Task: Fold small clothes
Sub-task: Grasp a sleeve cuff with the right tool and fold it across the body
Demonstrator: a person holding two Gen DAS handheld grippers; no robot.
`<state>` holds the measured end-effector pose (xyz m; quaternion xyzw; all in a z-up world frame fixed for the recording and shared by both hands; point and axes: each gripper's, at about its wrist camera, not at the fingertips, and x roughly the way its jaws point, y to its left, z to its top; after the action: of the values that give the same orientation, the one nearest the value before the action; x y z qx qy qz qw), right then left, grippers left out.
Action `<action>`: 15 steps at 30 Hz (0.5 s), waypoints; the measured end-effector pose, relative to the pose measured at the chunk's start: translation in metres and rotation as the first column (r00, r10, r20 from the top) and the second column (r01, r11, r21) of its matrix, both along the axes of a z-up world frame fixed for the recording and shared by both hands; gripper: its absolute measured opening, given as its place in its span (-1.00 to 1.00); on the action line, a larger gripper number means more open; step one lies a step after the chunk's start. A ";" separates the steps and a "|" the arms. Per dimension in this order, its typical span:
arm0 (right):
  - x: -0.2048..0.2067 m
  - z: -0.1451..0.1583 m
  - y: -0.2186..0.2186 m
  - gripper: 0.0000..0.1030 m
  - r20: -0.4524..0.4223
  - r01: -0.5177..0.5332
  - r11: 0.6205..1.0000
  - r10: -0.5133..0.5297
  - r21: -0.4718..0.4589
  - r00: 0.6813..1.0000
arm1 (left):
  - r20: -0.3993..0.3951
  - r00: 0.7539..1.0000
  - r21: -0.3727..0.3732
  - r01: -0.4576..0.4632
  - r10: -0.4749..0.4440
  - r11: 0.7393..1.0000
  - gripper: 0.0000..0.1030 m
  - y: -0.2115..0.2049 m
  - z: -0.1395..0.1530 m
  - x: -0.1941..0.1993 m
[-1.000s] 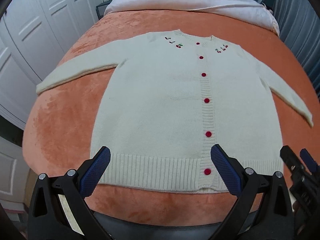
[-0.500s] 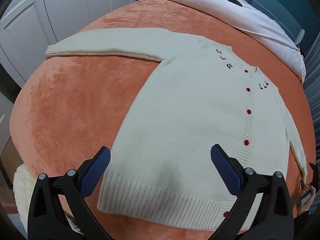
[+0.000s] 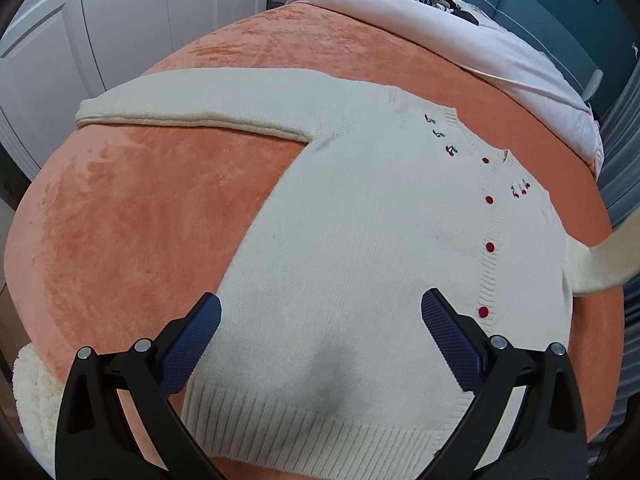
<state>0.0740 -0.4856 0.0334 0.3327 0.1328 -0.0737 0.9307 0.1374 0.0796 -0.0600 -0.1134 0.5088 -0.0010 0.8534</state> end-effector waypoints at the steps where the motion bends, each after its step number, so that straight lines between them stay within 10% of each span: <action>1: 0.018 0.012 0.035 -0.76 0.009 -0.082 0.995 0.083 -0.051 0.997 | 0.009 1.000 -0.008 -0.006 0.006 1.000 0.91 0.002 0.002 0.000; 5: 0.084 -0.005 0.162 -0.63 -0.069 -0.380 0.917 0.374 -0.121 0.925 | 0.038 0.999 -0.046 -0.014 0.016 0.999 0.91 0.007 0.012 0.004; 9: 0.124 -0.100 0.239 -0.50 -0.305 -0.529 0.848 0.493 -0.043 0.815 | 0.053 0.999 -0.114 0.005 0.001 0.994 0.91 0.008 0.018 0.020; 15: 0.065 -0.165 0.214 -0.16 -0.391 -0.401 0.913 0.394 0.067 0.832 | 0.043 0.999 -0.248 0.019 -0.009 0.969 0.91 -0.002 -0.006 0.074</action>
<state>0.1388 -0.2713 -0.1311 0.2674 0.3841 0.0543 0.8820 0.2116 0.0781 -0.0660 -0.2156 0.4876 -0.0731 0.8428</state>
